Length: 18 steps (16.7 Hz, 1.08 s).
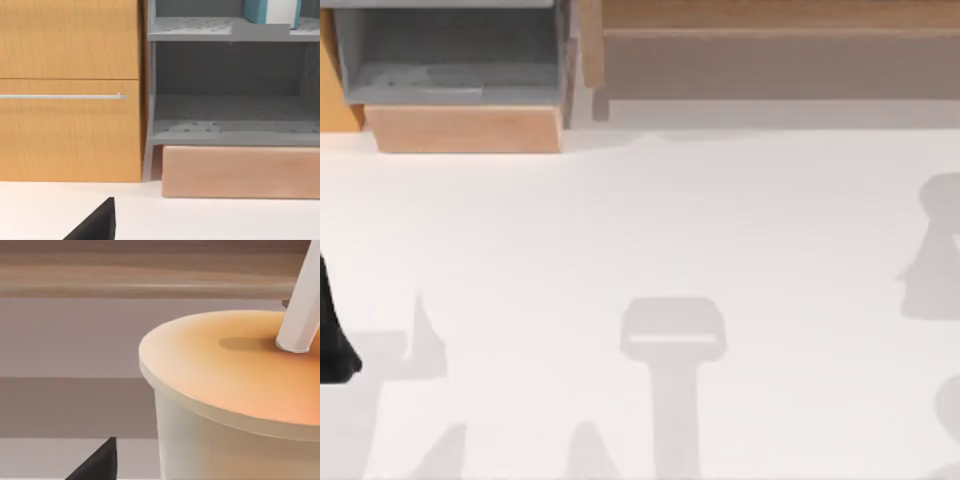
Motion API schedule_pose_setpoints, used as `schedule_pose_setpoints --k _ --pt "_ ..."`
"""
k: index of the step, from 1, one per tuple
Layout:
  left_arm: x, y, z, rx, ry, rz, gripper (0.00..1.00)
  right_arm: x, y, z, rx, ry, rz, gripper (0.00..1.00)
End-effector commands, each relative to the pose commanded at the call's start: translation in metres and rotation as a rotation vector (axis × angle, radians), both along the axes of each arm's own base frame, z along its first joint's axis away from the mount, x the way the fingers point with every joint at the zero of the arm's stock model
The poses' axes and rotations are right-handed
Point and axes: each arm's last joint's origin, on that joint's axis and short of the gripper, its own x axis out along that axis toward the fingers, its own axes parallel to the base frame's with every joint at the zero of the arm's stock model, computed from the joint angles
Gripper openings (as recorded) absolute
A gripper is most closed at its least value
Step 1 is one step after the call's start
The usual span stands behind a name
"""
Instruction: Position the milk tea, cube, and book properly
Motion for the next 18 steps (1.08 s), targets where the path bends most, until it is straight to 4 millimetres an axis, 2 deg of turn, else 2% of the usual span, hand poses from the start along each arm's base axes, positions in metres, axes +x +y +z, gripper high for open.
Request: schedule_pose_setpoints --k 4,9,16,18 --pt "0.0 0.0 0.0 0.0 0.0 0.0 1.0 -0.002 0.001 0.005 0.008 0.016 0.005 1.0" --pt "0.0 0.0 0.0 0.0 0.0 0.0 1.0 -0.014 0.002 0.044 -0.003 -0.005 0.003 1.0" --pt "0.0 0.0 0.0 0.0 0.0 0.0 1.0 -0.017 0.002 0.049 0.0 0.0 0.007 1.0" --pt "0.0 0.0 0.0 0.0 0.0 0.0 1.0 -0.014 -0.002 0.058 -0.017 -0.012 -0.007 1.0"
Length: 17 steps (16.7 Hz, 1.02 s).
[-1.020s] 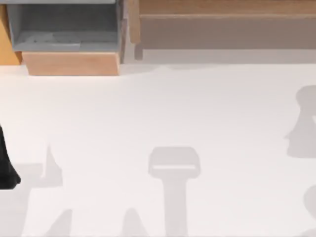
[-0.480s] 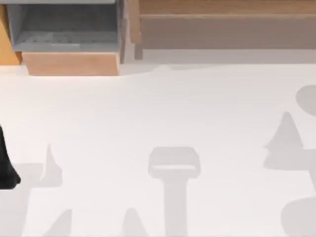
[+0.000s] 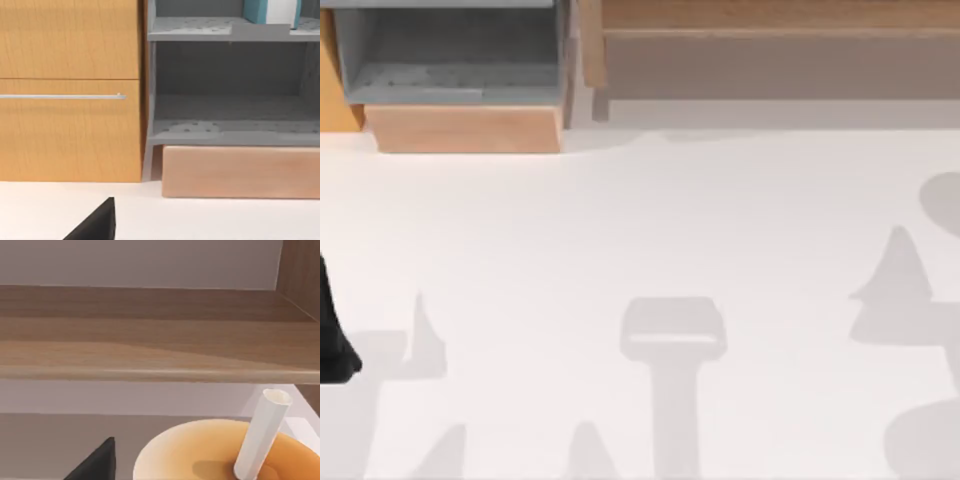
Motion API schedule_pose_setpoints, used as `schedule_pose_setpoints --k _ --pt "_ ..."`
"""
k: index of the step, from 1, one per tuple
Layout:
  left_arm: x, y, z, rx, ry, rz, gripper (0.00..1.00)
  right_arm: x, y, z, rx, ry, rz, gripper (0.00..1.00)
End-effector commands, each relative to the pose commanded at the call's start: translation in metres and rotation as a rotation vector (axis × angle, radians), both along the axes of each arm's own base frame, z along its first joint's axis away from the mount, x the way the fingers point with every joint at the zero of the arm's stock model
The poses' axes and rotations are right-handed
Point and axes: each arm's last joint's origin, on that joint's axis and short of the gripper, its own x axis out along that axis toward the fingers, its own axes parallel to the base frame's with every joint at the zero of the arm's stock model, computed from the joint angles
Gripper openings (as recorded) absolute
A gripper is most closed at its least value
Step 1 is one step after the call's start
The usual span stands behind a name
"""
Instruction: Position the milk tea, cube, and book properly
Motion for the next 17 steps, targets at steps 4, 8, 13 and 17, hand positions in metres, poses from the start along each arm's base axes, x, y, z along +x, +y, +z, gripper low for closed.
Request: schedule_pose_setpoints --k 4,8,13,17 --pt "0.0 0.0 0.0 0.0 0.0 0.0 1.0 0.007 -0.025 0.034 -0.069 0.003 -0.096 1.0" --pt "0.0 0.0 0.0 0.0 0.0 0.0 1.0 0.003 -0.062 0.057 -0.13 0.177 -0.251 1.0" --pt "0.0 0.0 0.0 0.0 0.0 0.0 1.0 -0.027 -0.099 0.053 -0.163 0.641 -0.369 1.0" --pt "0.0 0.0 0.0 0.0 0.0 0.0 1.0 -0.063 -0.108 0.046 -0.166 1.055 -0.301 1.0"
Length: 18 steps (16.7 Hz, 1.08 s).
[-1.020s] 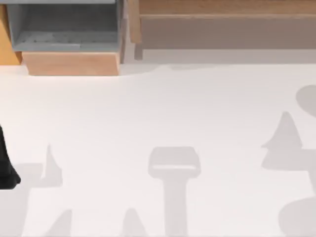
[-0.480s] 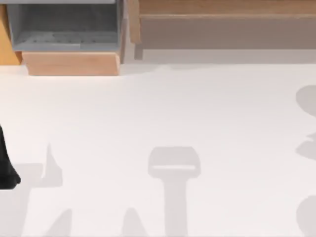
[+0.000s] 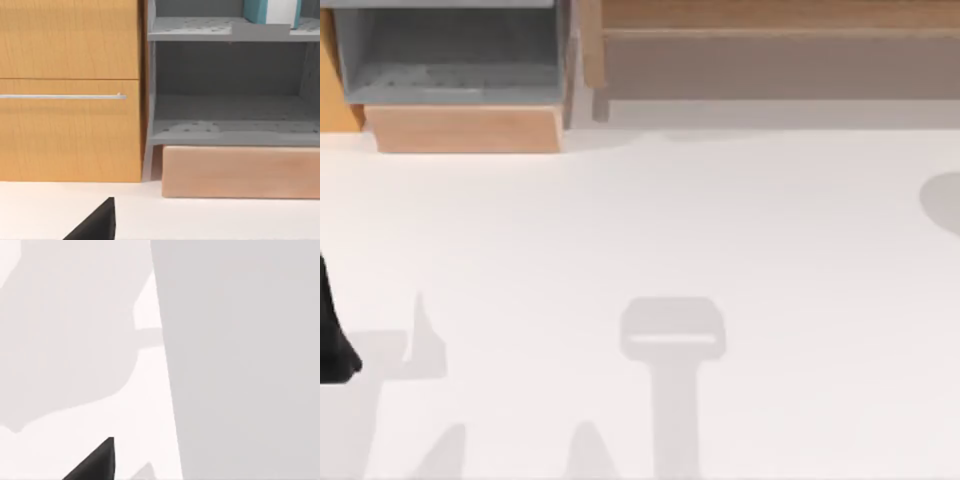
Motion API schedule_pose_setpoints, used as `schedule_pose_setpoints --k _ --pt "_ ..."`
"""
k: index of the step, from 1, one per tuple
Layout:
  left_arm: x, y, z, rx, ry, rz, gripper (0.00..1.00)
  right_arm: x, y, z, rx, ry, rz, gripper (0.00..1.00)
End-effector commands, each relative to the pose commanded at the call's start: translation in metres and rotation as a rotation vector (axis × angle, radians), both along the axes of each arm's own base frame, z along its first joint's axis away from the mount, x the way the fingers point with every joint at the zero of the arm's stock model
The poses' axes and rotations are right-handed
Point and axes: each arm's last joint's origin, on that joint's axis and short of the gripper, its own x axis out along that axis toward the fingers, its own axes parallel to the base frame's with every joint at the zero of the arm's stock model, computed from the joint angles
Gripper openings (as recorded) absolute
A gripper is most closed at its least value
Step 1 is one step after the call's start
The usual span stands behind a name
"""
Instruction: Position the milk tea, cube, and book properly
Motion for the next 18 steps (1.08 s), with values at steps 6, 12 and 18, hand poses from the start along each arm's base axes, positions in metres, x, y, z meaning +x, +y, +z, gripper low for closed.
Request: schedule_pose_setpoints --k 6,12,18 --pt "0.0 0.0 0.0 0.0 0.0 0.0 1.0 -0.043 0.008 -0.001 0.203 0.422 0.175 1.0" --pt "0.0 0.0 0.0 0.0 0.0 0.0 1.0 -0.055 0.012 0.003 0.288 0.528 0.279 1.0" --pt "0.0 0.0 0.0 0.0 0.0 0.0 1.0 -0.054 0.013 -0.003 0.29 0.529 0.28 1.0"
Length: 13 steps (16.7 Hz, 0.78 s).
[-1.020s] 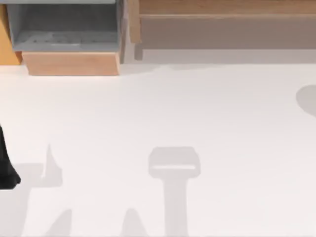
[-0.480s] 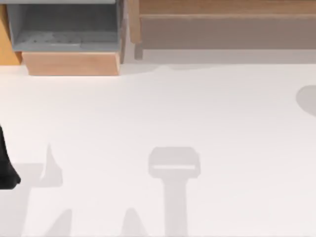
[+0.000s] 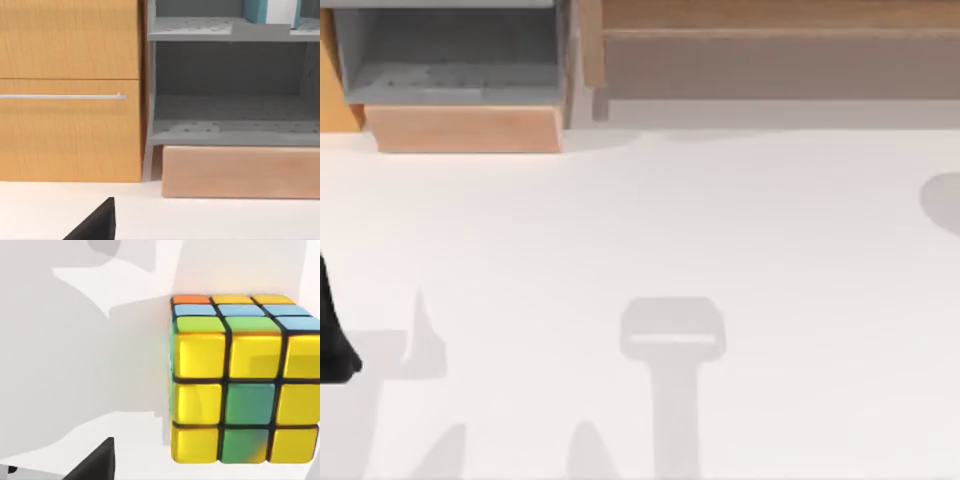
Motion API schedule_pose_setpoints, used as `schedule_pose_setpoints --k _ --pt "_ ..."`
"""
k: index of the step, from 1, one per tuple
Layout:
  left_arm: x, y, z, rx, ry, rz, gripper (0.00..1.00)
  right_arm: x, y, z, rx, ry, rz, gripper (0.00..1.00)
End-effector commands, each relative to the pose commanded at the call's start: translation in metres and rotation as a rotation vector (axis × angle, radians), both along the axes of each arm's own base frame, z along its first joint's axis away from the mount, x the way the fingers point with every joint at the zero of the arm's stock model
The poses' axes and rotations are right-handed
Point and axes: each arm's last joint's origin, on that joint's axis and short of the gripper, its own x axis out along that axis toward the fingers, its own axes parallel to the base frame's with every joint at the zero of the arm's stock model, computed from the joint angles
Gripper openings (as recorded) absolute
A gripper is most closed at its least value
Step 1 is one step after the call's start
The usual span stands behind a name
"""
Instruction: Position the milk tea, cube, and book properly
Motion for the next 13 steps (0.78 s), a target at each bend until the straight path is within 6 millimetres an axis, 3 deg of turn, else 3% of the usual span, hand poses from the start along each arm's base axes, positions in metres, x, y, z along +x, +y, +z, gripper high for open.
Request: schedule_pose_setpoints --k 7,11,13 --pt "0.0 0.0 0.0 0.0 0.0 0.0 1.0 0.0 -0.001 -0.052 -0.004 -0.003 -0.001 1.0" --pt "0.0 0.0 0.0 0.0 0.0 0.0 1.0 -0.001 -0.001 -0.055 -0.002 -0.001 -0.001 1.0" --pt "0.0 0.0 0.0 0.0 0.0 0.0 1.0 -0.001 -0.001 -0.055 -0.002 -0.001 -0.001 0.85"
